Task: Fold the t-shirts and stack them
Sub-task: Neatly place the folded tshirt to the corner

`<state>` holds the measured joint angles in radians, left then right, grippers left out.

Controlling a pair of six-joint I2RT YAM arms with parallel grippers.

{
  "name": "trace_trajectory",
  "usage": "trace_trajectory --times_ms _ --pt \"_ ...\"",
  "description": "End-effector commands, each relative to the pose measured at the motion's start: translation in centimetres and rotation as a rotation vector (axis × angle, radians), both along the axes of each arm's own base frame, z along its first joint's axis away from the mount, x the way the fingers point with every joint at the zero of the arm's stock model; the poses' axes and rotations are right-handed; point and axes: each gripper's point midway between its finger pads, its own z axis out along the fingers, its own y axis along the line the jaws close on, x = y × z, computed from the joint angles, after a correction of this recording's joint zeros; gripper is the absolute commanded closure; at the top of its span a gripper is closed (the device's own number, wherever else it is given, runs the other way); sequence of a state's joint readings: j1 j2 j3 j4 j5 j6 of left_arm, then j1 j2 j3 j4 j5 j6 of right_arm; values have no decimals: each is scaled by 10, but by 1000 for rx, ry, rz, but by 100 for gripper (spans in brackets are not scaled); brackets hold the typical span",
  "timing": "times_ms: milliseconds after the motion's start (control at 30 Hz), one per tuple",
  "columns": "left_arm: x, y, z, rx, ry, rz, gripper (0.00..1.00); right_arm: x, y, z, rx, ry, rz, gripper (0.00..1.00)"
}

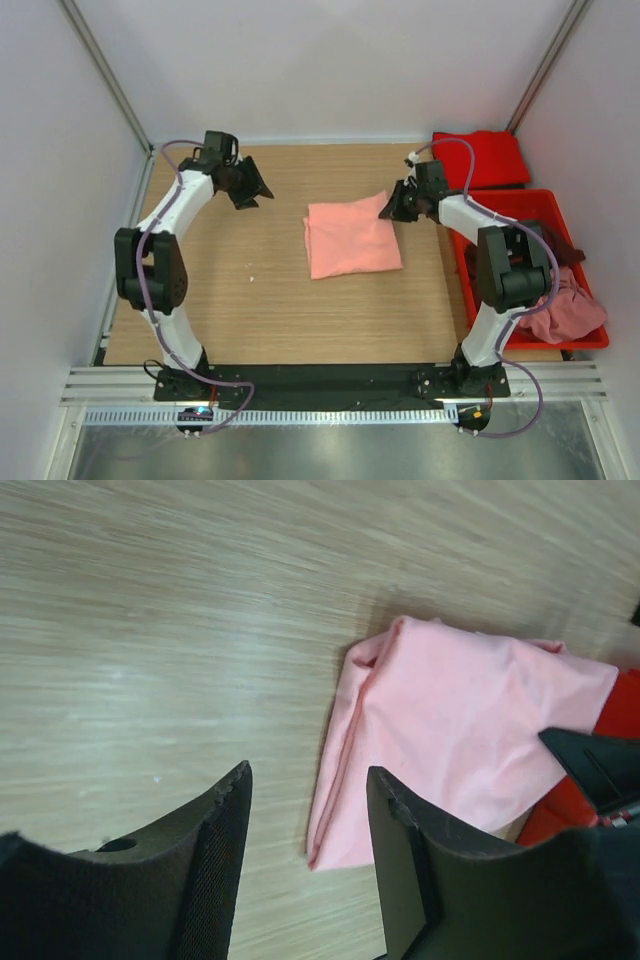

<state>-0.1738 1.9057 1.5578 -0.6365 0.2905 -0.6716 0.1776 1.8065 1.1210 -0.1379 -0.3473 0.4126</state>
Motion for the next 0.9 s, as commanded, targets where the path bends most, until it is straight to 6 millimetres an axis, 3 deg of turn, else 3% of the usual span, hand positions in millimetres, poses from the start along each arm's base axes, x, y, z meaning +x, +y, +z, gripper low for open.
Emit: trace_trajectory --times_ms 0,67,100,167,400,500,567,767,833,867 --pt "-28 8 39 43 -40 -25 49 24 -14 42 -133 -97 42 99" --pt "-42 17 40 78 -44 -23 49 29 -18 37 -173 -70 50 99" --pt "-47 17 41 82 -48 -30 49 40 -18 49 -192 -104 59 99" --pt "-62 13 41 47 -51 -53 49 47 -26 44 -252 -91 53 99" --pt "-91 7 35 6 -34 -112 49 103 -56 77 -436 -187 42 99" --pt "-96 7 35 -1 -36 -125 49 124 -77 91 -498 -220 17 99" --pt "-98 8 37 3 -45 -127 49 135 -97 86 -545 -220 26 99" --pt "-100 5 39 -16 -53 -145 48 163 -157 103 -647 -277 -54 99" --pt "-102 2 38 -26 -48 -152 48 171 -156 112 -646 -317 -46 99" --pt "-101 2 38 -32 -52 -154 48 174 -179 114 -658 -312 -77 99"
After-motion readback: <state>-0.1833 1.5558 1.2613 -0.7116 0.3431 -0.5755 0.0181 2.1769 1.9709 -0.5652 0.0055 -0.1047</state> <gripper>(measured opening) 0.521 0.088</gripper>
